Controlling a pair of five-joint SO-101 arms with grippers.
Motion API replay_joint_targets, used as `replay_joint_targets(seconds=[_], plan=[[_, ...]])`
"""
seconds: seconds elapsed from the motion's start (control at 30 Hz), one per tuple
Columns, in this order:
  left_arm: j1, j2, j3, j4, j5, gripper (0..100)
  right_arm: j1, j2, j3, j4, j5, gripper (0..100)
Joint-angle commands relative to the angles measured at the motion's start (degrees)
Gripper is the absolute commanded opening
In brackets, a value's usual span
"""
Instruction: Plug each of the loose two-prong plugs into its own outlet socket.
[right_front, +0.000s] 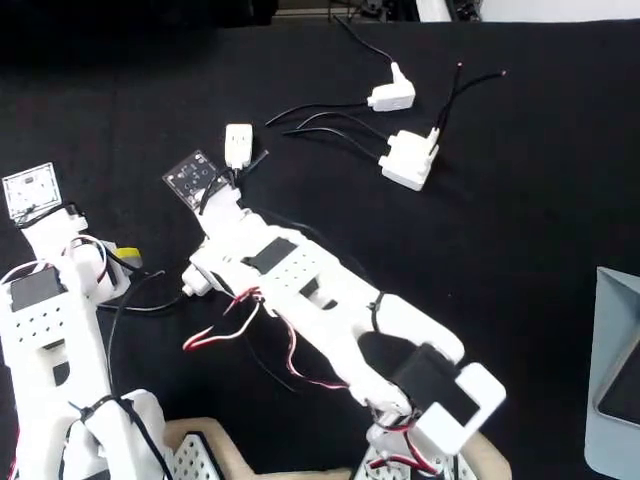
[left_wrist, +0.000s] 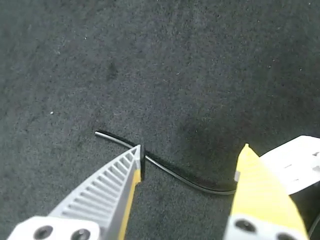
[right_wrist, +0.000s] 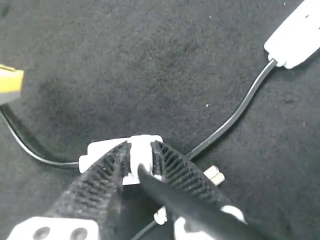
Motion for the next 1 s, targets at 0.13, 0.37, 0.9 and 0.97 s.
replay_joint_targets(seconds=[0.13, 0.37, 0.9, 0.97], plan=[[-0.5, -1.2, -0.4, -0.8, 0.4, 30, 1.9, -0.7, -2.8, 0.4, 2.3, 1.2], [-0.5, -1.2, -0.4, -1.0, 0.4, 30, 1.8, -3.3, -2.7, 4.5, 2.0, 1.2], [-0.6, -1.2, -0.4, -0.8, 0.4, 30, 1.7, 5.4, -1.5, 3.2, 2.3, 1.2], [-0.6, -1.2, -0.4, -0.8, 0.4, 30, 1.7, 5.9, -1.4, 3.2, 2.4, 1.2]])
